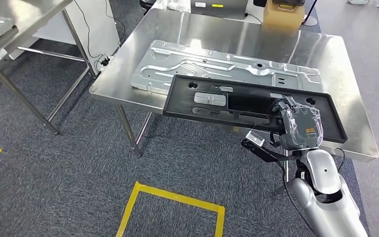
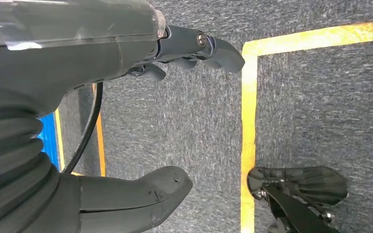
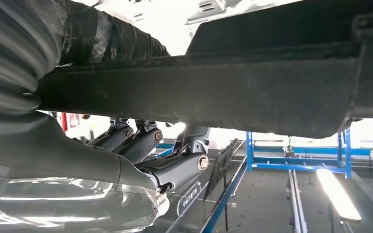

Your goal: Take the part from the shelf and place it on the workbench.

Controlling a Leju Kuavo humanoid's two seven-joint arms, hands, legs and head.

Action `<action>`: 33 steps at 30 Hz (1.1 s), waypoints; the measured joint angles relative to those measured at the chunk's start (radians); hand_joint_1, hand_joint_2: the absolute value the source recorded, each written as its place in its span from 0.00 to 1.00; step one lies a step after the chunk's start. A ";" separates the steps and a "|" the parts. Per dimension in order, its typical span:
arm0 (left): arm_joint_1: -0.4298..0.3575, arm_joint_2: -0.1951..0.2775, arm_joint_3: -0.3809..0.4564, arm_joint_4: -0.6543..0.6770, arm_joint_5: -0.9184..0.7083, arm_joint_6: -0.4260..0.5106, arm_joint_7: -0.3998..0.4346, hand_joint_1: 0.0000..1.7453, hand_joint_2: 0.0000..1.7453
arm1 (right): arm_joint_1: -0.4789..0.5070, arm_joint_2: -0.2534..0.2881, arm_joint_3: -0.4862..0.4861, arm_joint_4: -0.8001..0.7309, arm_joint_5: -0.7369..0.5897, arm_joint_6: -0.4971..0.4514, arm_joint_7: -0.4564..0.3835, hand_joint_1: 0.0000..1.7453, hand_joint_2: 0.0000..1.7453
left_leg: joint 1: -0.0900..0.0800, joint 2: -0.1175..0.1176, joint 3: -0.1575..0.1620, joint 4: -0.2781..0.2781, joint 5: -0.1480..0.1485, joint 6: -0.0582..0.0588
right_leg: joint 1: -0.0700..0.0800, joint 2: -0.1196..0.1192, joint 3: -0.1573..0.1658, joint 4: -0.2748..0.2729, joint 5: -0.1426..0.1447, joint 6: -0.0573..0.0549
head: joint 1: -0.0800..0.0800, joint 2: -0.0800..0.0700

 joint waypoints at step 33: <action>0.000 0.002 -0.035 0.000 0.056 -0.003 0.000 0.00 1.00 | -0.020 0.001 0.033 0.036 0.022 0.002 0.005 1.00 1.00 | -0.001 0.001 0.008 -0.014 0.003 0.000 | 0.000 0.001 0.005 -0.009 -0.006 0.001 | -0.001 0.000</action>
